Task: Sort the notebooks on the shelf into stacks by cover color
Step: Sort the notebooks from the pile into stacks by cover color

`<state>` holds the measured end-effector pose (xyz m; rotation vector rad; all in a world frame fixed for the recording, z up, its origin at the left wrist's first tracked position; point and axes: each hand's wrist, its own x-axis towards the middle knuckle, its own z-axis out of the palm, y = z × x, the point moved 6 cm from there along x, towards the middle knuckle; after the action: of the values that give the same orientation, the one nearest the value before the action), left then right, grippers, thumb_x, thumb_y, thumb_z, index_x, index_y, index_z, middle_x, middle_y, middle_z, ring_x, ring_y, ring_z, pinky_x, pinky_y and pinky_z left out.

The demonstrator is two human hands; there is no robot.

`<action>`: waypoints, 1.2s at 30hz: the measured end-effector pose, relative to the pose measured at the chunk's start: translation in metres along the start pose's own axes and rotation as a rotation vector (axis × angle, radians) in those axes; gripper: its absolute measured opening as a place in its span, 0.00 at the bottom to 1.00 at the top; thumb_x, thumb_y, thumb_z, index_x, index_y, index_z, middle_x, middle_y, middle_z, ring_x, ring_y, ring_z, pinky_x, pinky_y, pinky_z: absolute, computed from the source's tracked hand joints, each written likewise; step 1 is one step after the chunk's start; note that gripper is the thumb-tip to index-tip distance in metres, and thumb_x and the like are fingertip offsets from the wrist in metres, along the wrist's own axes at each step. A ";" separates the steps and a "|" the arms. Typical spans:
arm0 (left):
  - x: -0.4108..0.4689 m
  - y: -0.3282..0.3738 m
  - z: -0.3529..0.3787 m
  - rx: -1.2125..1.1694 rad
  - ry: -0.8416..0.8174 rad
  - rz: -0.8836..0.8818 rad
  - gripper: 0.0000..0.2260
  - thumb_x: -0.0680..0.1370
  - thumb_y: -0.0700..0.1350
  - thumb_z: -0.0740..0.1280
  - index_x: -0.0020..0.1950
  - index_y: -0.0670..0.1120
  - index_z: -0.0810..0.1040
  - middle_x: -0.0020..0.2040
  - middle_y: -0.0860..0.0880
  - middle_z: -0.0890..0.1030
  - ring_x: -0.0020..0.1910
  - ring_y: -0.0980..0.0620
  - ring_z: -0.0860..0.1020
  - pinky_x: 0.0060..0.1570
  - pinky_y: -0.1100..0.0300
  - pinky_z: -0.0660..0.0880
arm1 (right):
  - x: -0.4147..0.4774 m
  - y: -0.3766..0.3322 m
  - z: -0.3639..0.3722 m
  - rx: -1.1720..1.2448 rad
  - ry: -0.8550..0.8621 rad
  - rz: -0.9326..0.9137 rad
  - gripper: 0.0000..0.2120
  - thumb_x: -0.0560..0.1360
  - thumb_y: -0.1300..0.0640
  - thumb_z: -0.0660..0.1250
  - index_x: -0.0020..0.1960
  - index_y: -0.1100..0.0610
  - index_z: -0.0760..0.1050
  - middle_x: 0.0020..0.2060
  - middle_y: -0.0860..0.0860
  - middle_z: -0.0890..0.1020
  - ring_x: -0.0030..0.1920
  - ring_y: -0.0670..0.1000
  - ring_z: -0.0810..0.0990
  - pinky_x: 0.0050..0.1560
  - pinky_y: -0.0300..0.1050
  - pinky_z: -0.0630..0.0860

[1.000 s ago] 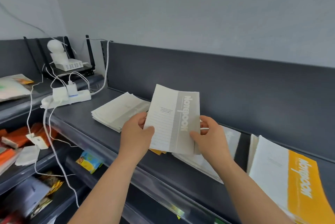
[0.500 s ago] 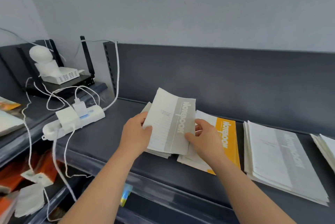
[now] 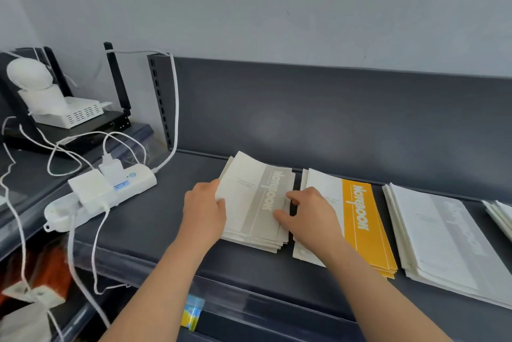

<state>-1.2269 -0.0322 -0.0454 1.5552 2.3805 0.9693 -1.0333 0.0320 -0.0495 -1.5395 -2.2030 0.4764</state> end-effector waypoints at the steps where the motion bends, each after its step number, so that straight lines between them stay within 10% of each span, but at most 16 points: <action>1: -0.001 0.001 0.000 0.045 -0.004 0.012 0.12 0.78 0.37 0.59 0.58 0.47 0.75 0.56 0.46 0.74 0.54 0.44 0.69 0.47 0.57 0.67 | -0.001 -0.001 -0.001 0.001 0.006 -0.009 0.25 0.74 0.43 0.65 0.68 0.50 0.70 0.61 0.49 0.73 0.49 0.47 0.77 0.44 0.35 0.70; 12: -0.035 0.083 -0.010 -0.024 0.111 0.330 0.11 0.79 0.42 0.62 0.60 0.43 0.79 0.56 0.48 0.80 0.55 0.47 0.74 0.56 0.56 0.70 | -0.030 0.019 -0.055 -0.053 0.206 -0.071 0.20 0.78 0.47 0.60 0.69 0.50 0.69 0.67 0.45 0.72 0.64 0.47 0.73 0.61 0.39 0.69; 36: -0.203 0.353 0.139 -0.203 -0.153 0.657 0.15 0.80 0.50 0.60 0.66 0.51 0.75 0.61 0.54 0.78 0.60 0.55 0.72 0.59 0.63 0.68 | -0.215 0.265 -0.250 -0.187 0.416 0.262 0.19 0.78 0.48 0.60 0.68 0.50 0.70 0.66 0.44 0.73 0.64 0.47 0.73 0.58 0.39 0.69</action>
<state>-0.8000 -0.0542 0.0054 2.2739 1.6199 1.0950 -0.6266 -0.0714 0.0046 -1.8429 -1.7771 0.0129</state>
